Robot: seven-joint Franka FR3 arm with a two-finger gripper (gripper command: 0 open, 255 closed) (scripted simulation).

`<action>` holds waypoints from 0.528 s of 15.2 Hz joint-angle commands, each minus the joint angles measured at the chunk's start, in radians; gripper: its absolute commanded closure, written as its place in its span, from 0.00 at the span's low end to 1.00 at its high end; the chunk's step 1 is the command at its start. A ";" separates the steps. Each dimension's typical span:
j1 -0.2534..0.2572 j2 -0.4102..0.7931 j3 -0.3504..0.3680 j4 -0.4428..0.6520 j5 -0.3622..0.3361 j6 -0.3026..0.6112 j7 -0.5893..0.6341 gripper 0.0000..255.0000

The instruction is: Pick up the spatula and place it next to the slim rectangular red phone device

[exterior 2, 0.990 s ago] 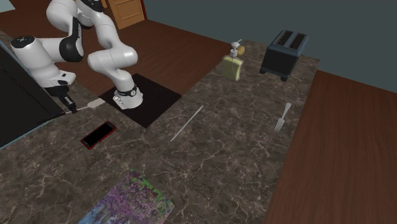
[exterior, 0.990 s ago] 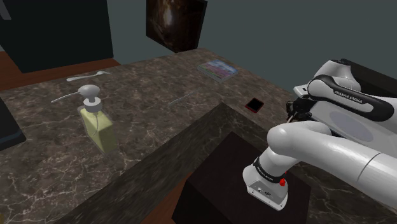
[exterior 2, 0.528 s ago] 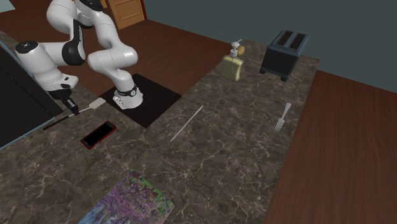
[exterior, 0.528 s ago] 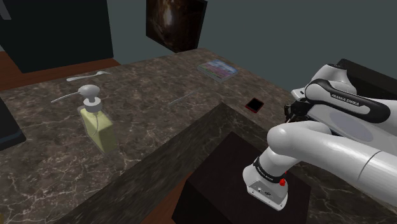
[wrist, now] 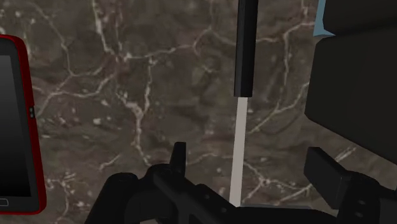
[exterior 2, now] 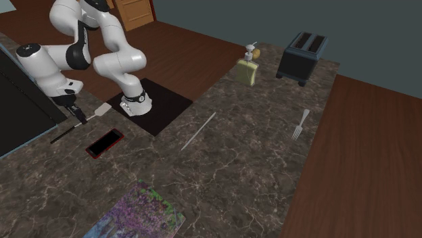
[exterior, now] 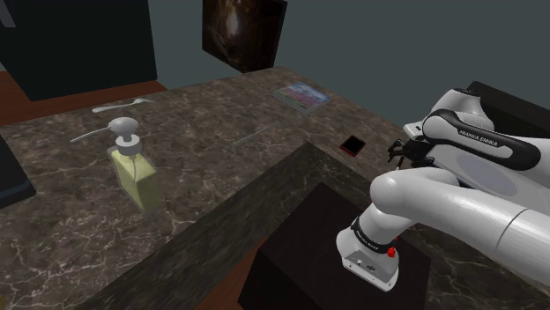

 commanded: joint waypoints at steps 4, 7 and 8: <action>0.004 -0.048 0.106 0.052 0.096 -0.104 -0.018 0.00; 0.007 -0.057 0.131 0.069 0.119 -0.130 -0.021 0.00; 0.007 -0.057 0.131 0.068 0.119 -0.130 -0.021 0.00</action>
